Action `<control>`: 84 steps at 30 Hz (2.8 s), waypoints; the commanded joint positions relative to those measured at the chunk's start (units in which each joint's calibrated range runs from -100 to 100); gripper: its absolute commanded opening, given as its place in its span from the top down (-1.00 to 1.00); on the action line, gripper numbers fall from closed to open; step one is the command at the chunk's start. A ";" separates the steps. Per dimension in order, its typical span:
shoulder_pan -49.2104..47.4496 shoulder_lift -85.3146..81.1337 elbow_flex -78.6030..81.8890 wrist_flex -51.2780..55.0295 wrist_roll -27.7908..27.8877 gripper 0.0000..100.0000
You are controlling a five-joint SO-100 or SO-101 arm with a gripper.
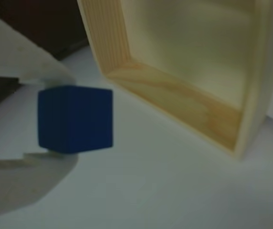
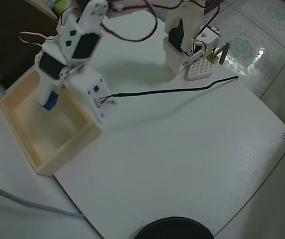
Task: Pick up the small blue cube and put it into the box
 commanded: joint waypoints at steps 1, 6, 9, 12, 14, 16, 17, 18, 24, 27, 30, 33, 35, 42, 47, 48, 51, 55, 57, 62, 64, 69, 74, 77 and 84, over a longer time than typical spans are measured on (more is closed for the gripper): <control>1.00 -0.20 3.89 -6.06 -0.26 0.83; 1.07 -0.20 8.33 -10.47 -0.26 0.83; 1.07 -0.20 9.77 -12.00 -0.26 0.83; 1.07 -0.20 11.04 -13.11 -0.26 0.83; 1.07 -0.20 11.49 -13.62 -0.26 0.83; 1.07 -0.20 11.49 -13.62 -0.26 0.82; 1.07 -0.20 11.49 -13.70 -0.26 0.82; 1.07 -0.20 11.49 -13.70 -0.26 0.82; 1.73 -0.12 11.40 -16.42 -1.98 0.82; 1.95 -0.12 11.49 -17.78 -2.81 0.82; 2.32 -0.12 11.49 -17.87 -2.92 0.82; 2.40 -0.12 11.49 -17.87 -3.96 0.82; 2.47 -0.12 11.49 -17.87 -4.27 0.82; 2.54 -0.12 11.49 -17.87 -4.27 0.66; 2.62 -0.12 11.49 -17.87 -4.27 0.66; 2.62 -0.12 11.49 -17.87 -4.27 0.66; 2.62 -0.12 11.49 -17.87 -4.27 0.66; 2.62 -0.12 11.49 -17.87 -4.27 0.66; 2.62 -0.12 11.49 -17.87 -4.27 0.66; 2.62 -1.38 10.59 -17.61 -4.32 0.67; 2.62 -1.64 10.23 -17.44 -4.38 0.67; 3.28 -5.10 10.59 -17.10 -10.05 0.67; 3.36 -11.36 11.86 -15.15 -15.15 0.67; 2.84 -15.92 13.67 -12.77 -16.50 0.67; 2.69 -27.42 22.71 -9.54 -18.22 0.67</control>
